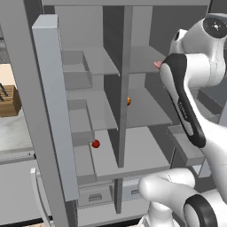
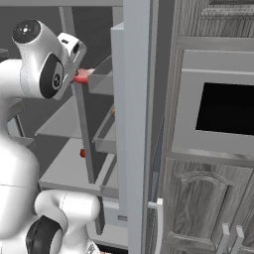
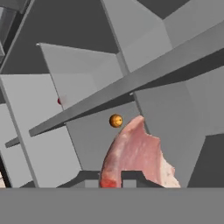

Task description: There's a steak in the fridge that needs to be moved to the freezer for freezing. Pick up the steak from the fridge, place it on any shelf in the freezer, and close the fridge and freezer doors when done.

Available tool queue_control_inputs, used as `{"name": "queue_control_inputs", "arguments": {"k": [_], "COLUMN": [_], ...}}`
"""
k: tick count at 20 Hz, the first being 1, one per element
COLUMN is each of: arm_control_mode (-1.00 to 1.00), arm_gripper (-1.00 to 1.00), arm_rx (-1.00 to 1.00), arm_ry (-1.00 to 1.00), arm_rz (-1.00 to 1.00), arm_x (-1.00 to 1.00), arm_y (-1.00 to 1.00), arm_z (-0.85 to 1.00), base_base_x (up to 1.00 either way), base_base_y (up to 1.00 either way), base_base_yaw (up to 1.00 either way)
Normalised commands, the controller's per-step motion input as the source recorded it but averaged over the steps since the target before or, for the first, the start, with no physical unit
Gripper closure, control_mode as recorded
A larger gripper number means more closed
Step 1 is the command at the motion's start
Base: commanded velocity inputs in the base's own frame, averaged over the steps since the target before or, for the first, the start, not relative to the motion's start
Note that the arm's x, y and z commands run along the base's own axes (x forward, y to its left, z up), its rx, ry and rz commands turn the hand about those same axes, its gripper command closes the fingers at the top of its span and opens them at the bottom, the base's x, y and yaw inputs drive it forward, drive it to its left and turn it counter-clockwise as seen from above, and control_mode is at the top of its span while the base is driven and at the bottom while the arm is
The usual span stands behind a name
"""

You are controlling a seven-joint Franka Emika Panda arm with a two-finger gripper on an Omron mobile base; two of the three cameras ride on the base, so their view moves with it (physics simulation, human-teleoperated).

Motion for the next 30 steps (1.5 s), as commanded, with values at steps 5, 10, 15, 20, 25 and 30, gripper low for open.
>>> {"name": "queue_control_inputs", "arguments": {"k": [5,10,15,20,25,30], "arm_control_mode": [-1.00,-1.00,-1.00,-1.00,-1.00,-1.00], "arm_gripper": [1.00,1.00,1.00,1.00,1.00,1.00], "arm_rx": [-0.02,-0.01,-0.02,-0.01,-0.04,-0.02], "arm_ry": [0.01,0.00,0.00,0.00,0.00,0.06], "arm_rz": [0.01,0.05,0.05,0.01,0.00,0.00], "arm_x": [0.25,0.38,0.38,0.42,0.42,0.41], "arm_y": [-0.18,-0.10,-0.06,-0.02,0.00,-0.06], "arm_z": [-0.15,-0.15,-0.14,0.00,0.00,0.00], "base_base_x": [0.00,0.00,0.00,0.00,0.00,0.00], "base_base_y": [0.00,0.00,0.00,0.00,0.00,0.00], "base_base_yaw": [0.00,0.00,0.00,0.00,0.00,0.00]}}
